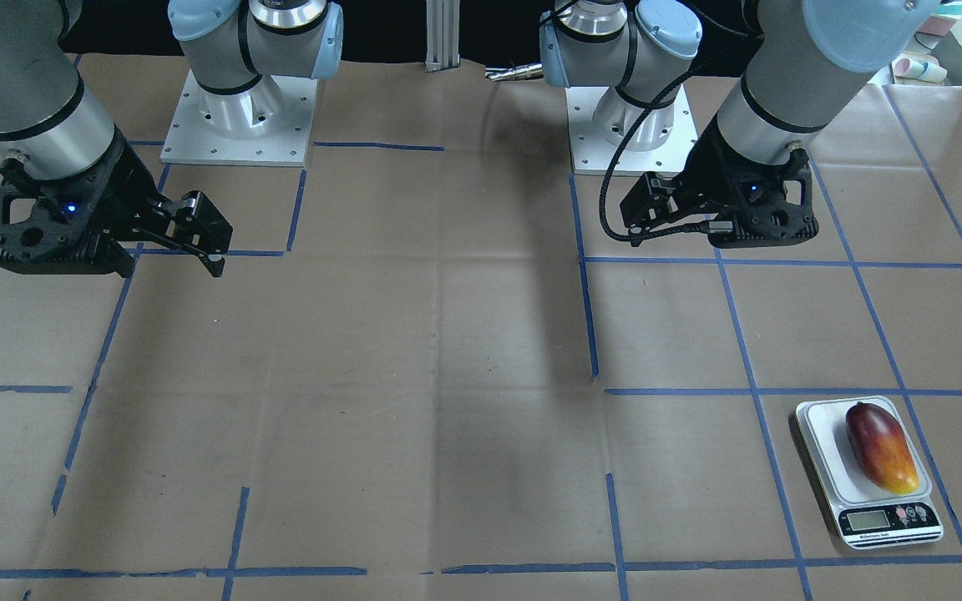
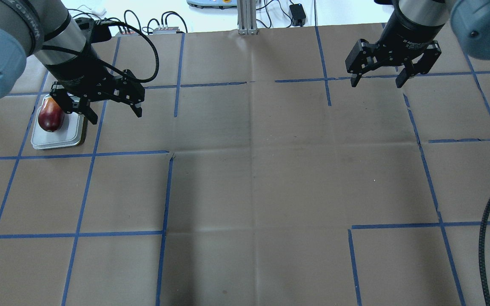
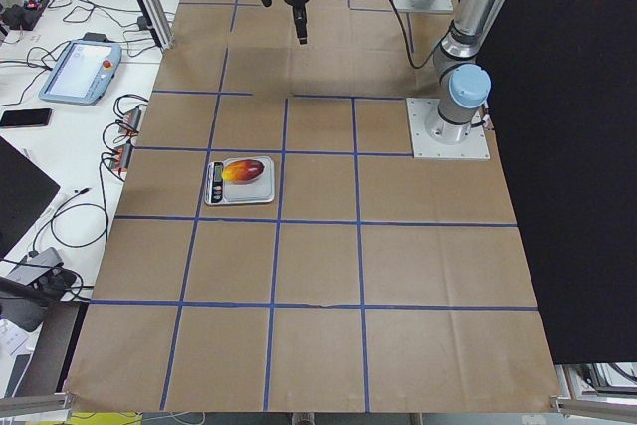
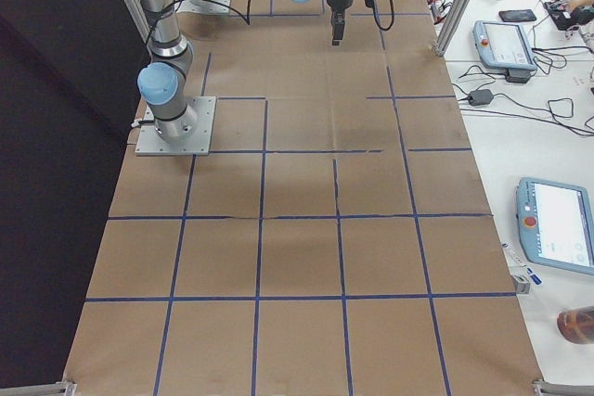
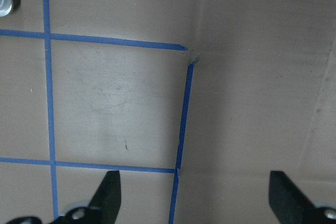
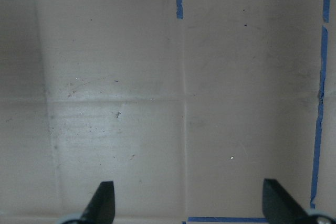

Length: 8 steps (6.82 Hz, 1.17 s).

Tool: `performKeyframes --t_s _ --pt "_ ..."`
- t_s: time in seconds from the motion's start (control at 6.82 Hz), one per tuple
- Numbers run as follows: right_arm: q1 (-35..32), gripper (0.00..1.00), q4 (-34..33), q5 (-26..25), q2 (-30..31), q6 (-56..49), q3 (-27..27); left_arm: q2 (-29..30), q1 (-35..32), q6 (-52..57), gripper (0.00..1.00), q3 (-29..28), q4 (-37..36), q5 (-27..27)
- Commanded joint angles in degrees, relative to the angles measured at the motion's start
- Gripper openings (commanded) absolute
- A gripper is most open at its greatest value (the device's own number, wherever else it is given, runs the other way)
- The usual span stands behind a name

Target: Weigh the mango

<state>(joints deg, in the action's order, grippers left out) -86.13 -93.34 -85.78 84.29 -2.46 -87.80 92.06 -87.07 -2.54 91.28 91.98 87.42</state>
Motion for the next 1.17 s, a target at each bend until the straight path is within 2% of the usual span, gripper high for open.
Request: performKeyframes --t_s 0.0,1.03 --pt "0.0 1.0 0.0 0.0 0.0 0.0 0.0 -0.6 -1.1 -1.1 1.0 0.0 0.1 0.4" --pt "0.0 1.0 0.0 0.0 0.0 0.0 0.0 0.2 -1.2 -1.2 1.0 -0.2 0.0 0.6"
